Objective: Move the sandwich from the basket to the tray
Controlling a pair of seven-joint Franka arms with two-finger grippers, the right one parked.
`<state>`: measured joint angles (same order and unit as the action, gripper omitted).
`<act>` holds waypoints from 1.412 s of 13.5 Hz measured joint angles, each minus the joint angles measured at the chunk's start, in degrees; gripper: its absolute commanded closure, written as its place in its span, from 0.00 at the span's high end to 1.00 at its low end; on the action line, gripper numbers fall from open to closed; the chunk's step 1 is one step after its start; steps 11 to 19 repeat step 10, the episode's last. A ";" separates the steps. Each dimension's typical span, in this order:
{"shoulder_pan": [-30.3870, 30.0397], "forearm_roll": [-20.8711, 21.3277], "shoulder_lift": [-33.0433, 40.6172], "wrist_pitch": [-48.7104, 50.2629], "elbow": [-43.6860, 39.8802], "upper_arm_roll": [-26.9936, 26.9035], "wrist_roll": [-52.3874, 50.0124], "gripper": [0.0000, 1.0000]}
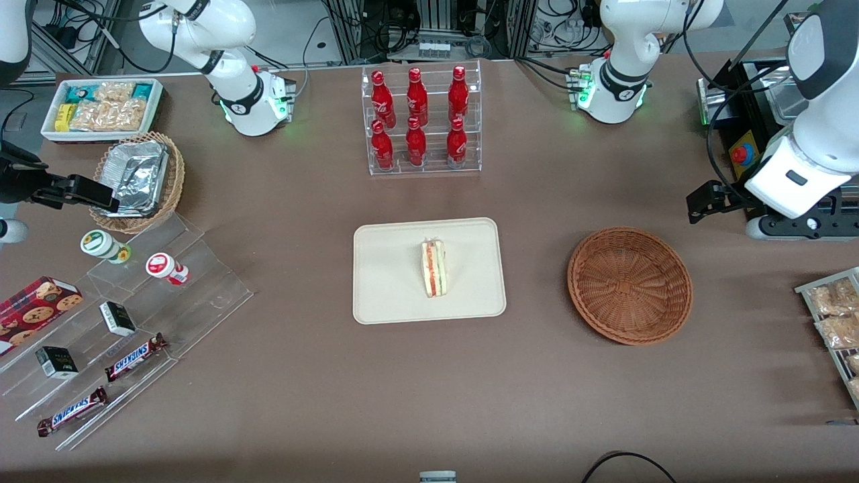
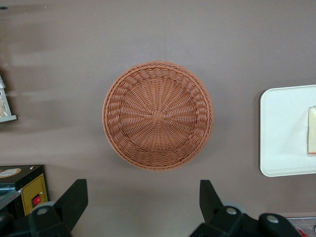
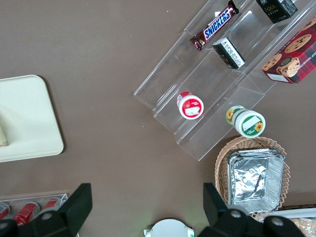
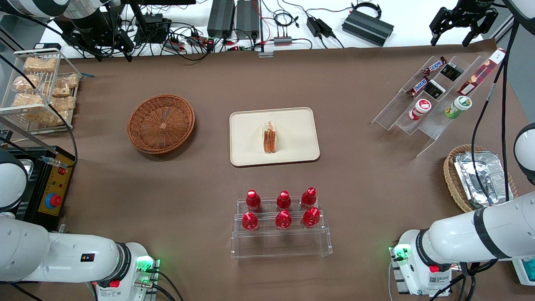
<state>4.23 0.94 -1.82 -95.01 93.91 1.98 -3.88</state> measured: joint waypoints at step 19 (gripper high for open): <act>-0.51 -0.56 1.49 2.58 -0.28 -1.22 1.81 1.00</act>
